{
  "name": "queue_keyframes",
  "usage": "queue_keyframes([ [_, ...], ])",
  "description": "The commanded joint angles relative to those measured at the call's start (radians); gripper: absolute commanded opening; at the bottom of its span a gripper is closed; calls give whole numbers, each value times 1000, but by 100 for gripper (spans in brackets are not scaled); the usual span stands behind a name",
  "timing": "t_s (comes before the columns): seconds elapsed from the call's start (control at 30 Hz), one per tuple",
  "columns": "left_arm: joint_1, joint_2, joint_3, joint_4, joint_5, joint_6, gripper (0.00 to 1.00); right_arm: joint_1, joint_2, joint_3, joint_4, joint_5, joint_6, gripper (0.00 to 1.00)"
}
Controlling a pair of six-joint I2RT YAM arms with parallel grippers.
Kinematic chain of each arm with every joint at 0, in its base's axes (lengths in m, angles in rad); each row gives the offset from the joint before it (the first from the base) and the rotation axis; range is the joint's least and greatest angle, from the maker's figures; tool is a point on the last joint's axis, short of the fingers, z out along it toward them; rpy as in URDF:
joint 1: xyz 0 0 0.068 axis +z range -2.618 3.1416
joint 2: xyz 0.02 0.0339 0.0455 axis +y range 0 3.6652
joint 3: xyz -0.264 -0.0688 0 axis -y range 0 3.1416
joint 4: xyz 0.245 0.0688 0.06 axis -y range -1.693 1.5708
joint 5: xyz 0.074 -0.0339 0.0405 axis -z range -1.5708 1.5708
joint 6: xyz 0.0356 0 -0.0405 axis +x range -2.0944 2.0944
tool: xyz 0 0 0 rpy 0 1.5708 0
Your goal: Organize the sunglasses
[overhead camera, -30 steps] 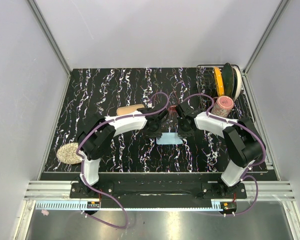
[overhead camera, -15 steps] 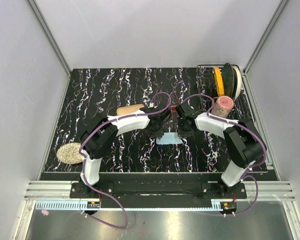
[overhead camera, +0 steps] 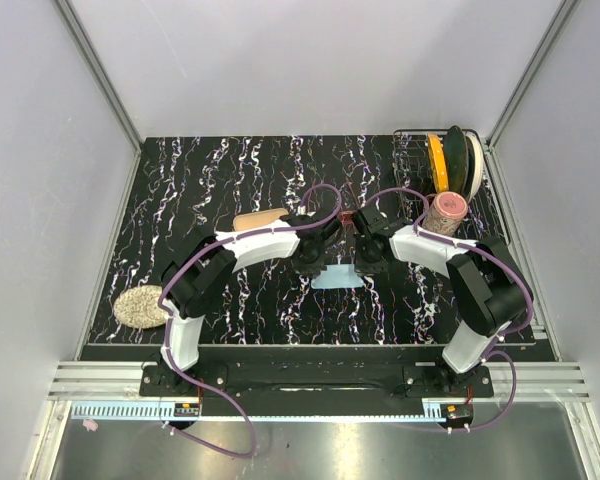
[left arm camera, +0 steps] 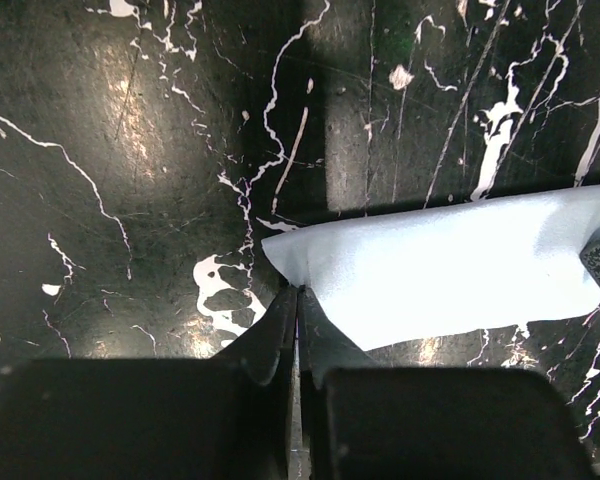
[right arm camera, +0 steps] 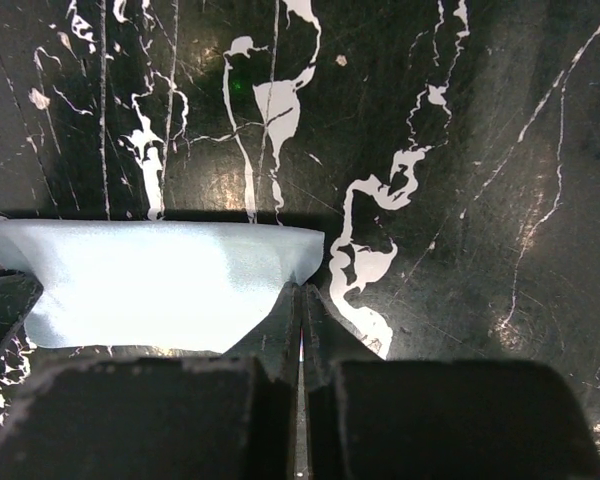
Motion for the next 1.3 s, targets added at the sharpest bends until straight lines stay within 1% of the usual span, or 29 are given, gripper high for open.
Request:
queue_keyframes([
  [0.0,-10,50,-1,-14,-23,7,0,13,-5,-17,25,-29,-5,0],
  [0.23,0,1,55,-6,-7,49,0,13,-37,17,38,-55,-9,0],
  [0.4,26,-45,87,-5,5,72,0,13,-67,55,36,-53,2,0],
  [0.43,31,-63,88,-6,6,75,0,13,-67,61,36,-81,5,0],
  [0.6,72,-111,99,-17,11,93,0,13,-74,129,30,-95,21,0],
  [0.97,152,-192,105,-51,7,162,0,13,-2,301,12,-116,36,0],
  [1.27,235,-246,125,-89,17,223,0,26,66,422,25,-177,56,0],
])
